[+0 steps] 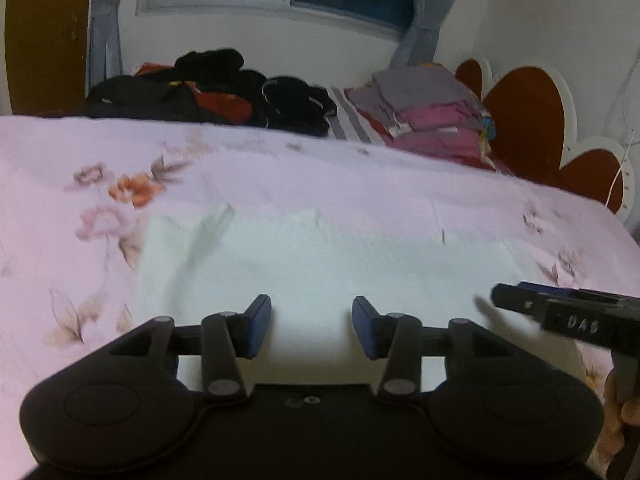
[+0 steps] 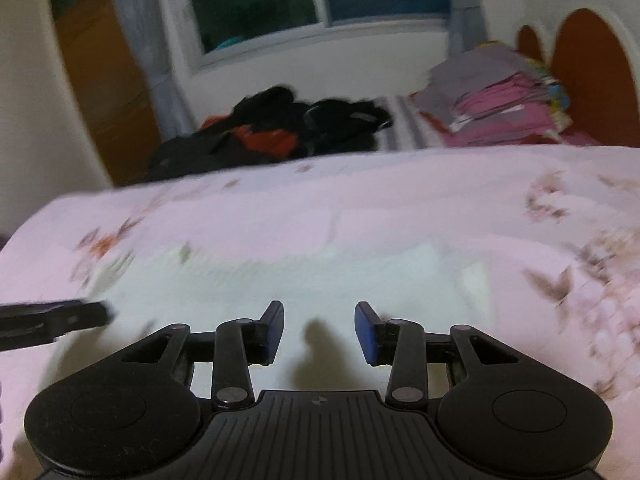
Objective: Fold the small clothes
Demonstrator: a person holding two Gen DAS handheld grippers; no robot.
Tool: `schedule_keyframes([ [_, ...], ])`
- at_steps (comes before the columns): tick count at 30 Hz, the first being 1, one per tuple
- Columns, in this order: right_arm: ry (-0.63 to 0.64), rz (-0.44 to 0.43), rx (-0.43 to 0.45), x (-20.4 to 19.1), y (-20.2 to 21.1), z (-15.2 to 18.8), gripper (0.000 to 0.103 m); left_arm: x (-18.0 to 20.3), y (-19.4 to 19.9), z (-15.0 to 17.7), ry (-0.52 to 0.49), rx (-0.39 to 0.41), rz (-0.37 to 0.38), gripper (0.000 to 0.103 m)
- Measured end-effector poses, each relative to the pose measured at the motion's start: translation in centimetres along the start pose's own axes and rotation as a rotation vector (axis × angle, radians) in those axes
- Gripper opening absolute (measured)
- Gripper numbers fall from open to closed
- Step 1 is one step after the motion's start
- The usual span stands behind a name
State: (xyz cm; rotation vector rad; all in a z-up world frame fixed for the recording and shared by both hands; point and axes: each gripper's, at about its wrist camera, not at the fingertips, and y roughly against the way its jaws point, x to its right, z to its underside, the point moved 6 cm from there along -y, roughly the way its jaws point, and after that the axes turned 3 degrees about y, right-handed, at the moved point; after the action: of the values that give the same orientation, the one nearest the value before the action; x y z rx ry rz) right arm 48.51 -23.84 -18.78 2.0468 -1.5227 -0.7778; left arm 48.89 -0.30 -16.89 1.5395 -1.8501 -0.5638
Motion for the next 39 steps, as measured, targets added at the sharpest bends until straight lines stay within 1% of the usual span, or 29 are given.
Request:
schedule_keyframes([
  [2,0.039,0.007,-0.013,-1.0,-0.2,0.8,0.039,0.0,-0.6,0.9,-0.009,-0.027,-0.018,0.044],
  [4,0.051,0.034,-0.026,-0.9,-0.5,1.5,0.039,-0.9,-1.3,1.5,0.001,-0.055,-0.039,0.044],
  [7,0.033,0.078,-0.053,0.7,-0.8,2.7,0.039,-2.0,-1.1,2.0,0.003,-0.05,-0.044,0.043],
  [10,0.002,0.104,-0.042,2.4,0.3,3.3,0.039,-2.5,-0.5,2.2,0.009,-0.052,-0.05,0.043],
  [12,-0.028,0.111,-0.019,3.1,1.4,3.5,0.039,-2.6,-0.3,2.2,0.012,-0.054,-0.056,0.044],
  [13,-0.025,0.124,-0.026,3.3,1.5,3.8,0.039,-2.5,-0.3,2.2,0.008,-0.056,-0.06,0.044],
  [14,-0.007,0.139,-0.052,3.5,1.1,4.4,0.039,-2.4,-0.4,2.2,0.001,-0.058,-0.066,0.044],
  [17,0.016,0.139,-0.051,3.4,1.2,4.4,0.039,-2.1,-0.7,2.3,-0.017,-0.062,-0.086,0.044],
  [21,-0.028,0.136,-0.054,3.3,1.9,4.3,0.039,-1.9,-0.6,2.4,-0.017,-0.065,-0.107,0.045],
  [24,-0.05,0.079,-0.036,1.9,3.0,4.1,0.039,-1.7,-0.6,2.4,-0.024,-0.072,-0.117,0.045],
  [29,0.002,0.033,-0.06,-1.5,3.4,5.3,0.039,-1.6,-0.7,2.4,-0.034,-0.076,-0.117,0.048],
  [31,0.025,0.052,-0.08,-2.0,3.1,6.1,0.039,-1.6,-0.7,2.5,-0.045,-0.073,-0.112,0.049],
  [34,-0.002,0.081,-0.092,-1.5,3.3,7.2,0.039,-1.6,-0.6,2.7,-0.063,-0.069,-0.1,0.049],
  [37,-0.026,0.103,-0.085,-0.9,4.4,7.2,0.039,-1.5,-0.1,2.7,-0.073,-0.072,-0.096,0.049],
  [39,-0.024,0.135,-0.088,-0.5,5.0,7.4,0.039,-1.4,0.7,2.8,-0.073,-0.073,-0.09,0.05],
])
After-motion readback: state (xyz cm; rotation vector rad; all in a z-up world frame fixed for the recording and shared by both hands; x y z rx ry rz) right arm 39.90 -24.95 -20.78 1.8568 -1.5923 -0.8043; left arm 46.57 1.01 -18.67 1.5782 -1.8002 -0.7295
